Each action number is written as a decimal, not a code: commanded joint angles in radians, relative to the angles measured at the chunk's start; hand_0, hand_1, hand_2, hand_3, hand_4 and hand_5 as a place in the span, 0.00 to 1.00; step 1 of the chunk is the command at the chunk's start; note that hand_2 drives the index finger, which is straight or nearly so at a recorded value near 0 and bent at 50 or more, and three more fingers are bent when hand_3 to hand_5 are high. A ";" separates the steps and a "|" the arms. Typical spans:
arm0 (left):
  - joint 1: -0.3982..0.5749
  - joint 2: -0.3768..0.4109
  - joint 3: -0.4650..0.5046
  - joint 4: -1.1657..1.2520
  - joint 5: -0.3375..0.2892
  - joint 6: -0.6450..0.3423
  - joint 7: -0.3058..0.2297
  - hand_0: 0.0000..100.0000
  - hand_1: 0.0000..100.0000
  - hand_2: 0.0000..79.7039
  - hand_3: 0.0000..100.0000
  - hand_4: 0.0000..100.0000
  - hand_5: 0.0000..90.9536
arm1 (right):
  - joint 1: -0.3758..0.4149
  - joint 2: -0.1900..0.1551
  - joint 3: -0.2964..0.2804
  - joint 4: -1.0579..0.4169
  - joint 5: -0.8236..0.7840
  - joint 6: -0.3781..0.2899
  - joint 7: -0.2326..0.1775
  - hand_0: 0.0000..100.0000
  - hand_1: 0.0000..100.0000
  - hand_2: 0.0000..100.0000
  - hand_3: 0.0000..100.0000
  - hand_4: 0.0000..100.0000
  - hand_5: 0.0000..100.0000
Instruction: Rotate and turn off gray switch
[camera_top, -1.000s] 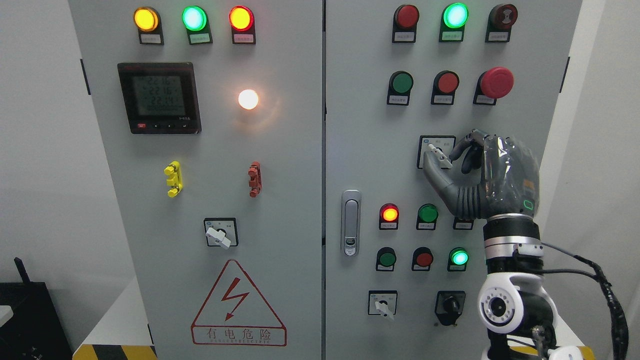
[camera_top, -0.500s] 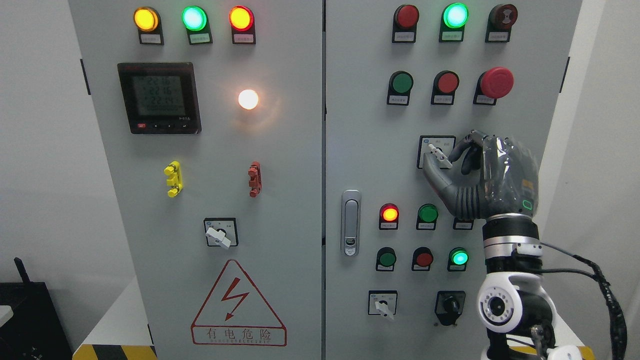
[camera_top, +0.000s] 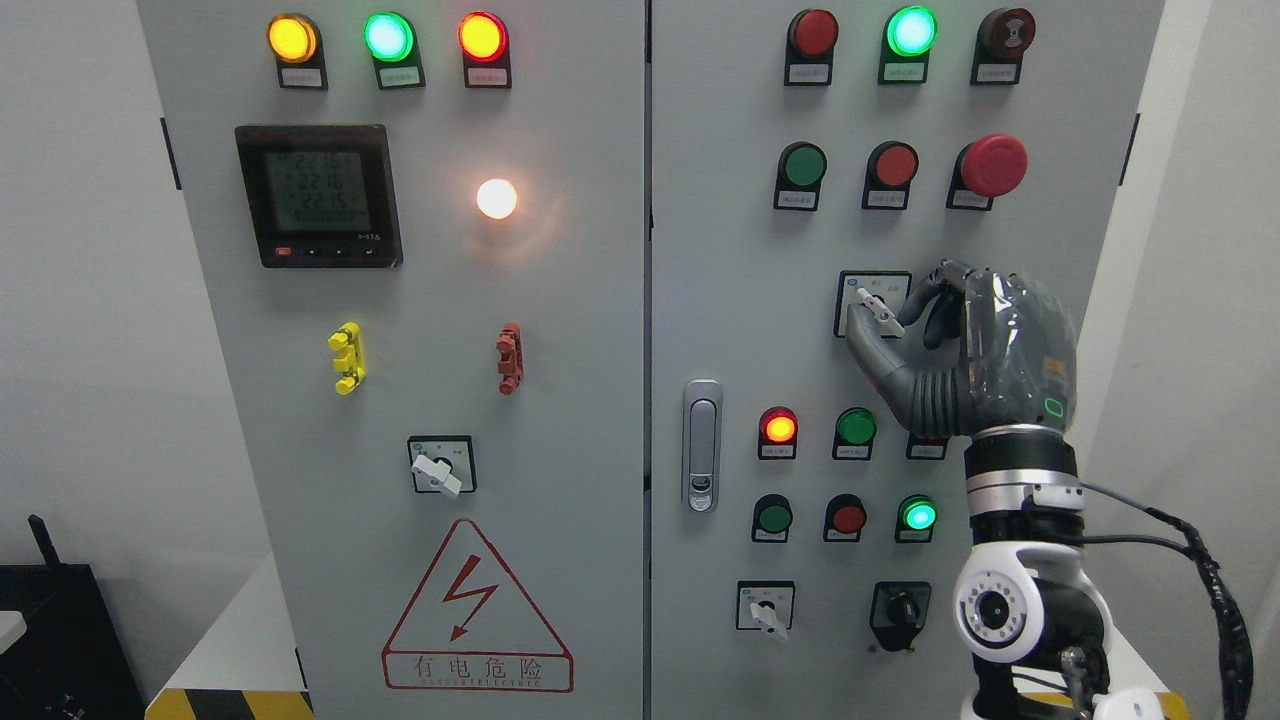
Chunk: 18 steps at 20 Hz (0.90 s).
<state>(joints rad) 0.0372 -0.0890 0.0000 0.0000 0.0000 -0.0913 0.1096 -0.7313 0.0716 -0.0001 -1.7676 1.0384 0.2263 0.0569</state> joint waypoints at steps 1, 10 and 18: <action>0.001 0.000 0.032 0.023 -0.008 0.001 -0.001 0.12 0.39 0.00 0.00 0.00 0.00 | -0.003 0.000 -0.003 0.008 0.000 0.001 0.000 0.34 0.45 0.69 0.93 0.86 1.00; 0.000 0.000 0.032 0.023 -0.008 0.001 -0.001 0.12 0.39 0.00 0.00 0.00 0.00 | -0.002 0.000 -0.001 0.014 0.000 0.001 0.001 0.41 0.45 0.71 0.95 0.87 1.00; 0.000 0.000 0.031 0.023 -0.008 0.001 0.001 0.12 0.39 0.00 0.00 0.00 0.00 | -0.003 0.004 0.000 0.019 0.000 0.001 0.001 0.45 0.44 0.73 0.96 0.88 1.00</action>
<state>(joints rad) 0.0369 -0.0890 0.0000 0.0000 0.0000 -0.0913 0.1097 -0.7338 0.0729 0.0001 -1.7558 1.0385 0.2267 0.0585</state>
